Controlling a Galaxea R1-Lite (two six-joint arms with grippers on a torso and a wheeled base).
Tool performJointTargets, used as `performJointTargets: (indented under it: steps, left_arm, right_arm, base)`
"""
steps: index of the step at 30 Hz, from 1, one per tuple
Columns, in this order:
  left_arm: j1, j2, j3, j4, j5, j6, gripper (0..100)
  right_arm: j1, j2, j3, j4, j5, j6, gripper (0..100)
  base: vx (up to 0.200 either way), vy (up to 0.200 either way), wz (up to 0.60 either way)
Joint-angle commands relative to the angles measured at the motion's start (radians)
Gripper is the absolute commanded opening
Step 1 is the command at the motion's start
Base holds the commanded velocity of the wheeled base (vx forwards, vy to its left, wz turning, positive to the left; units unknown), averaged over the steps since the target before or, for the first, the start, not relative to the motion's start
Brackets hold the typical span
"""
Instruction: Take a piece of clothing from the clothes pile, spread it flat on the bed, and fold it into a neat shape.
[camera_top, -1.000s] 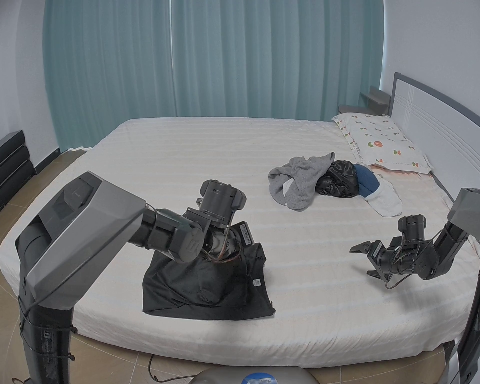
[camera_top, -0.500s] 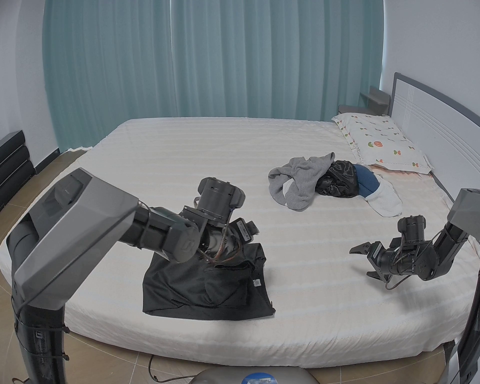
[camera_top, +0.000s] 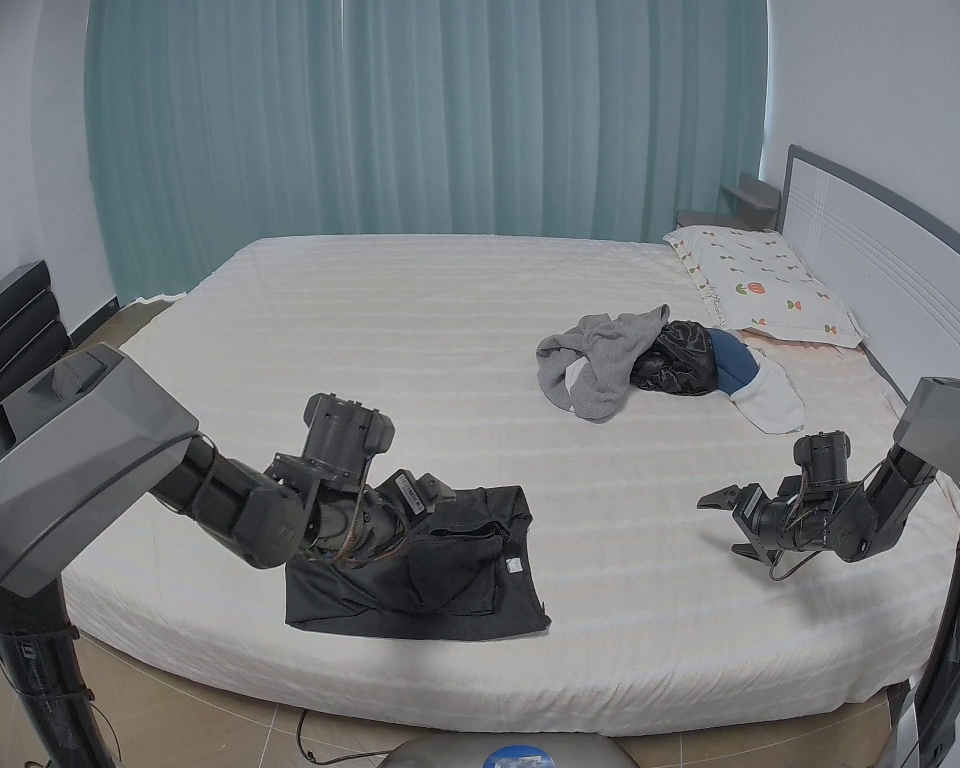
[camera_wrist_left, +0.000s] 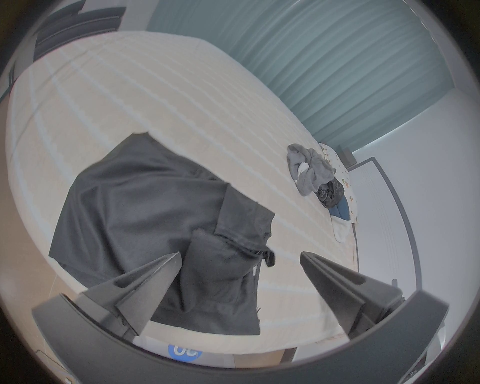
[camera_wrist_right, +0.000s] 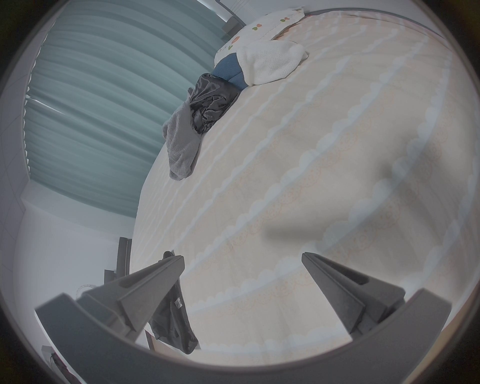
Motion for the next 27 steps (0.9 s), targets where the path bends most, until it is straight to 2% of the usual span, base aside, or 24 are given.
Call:
performJointTargets:
  steps: [1,4,7,18,27]
  left_arm:
    - [0.072,-0.032,0.131,-0.090,-0.056,-0.025,100]
    - [0.109,-0.020,0.187,-0.196,-0.116,-0.074,100]
    - [0.125,-0.004,0.206,-0.263,-0.131,-0.082,100]
    - [0.164,-0.001,0.197,-0.279,-0.128,-0.091,100]
    - [0.228,-0.003,0.204,-0.291,-0.162,-0.109,100]
  right_arm:
    - [0.001,0.005,0.000,0.000,0.000,0.001,100]
    - [0.001,0.004,-0.001,0.000,0.000,0.002,100]
    - [0.001,0.002,0.000,0.001,0.000,0.002,100]
    - [0.016,0.010,0.000,0.000,0.000,0.001,100]
    - [0.024,0.004,0.010,0.000,-0.001,-0.006,100]
  base:
    - [-0.200,0.000,0.00]
    - [-0.200,0.000,0.00]
    - [-0.133,0.000,0.00]
    - [0.000,0.000,0.00]
    - [0.000,0.200,0.00]
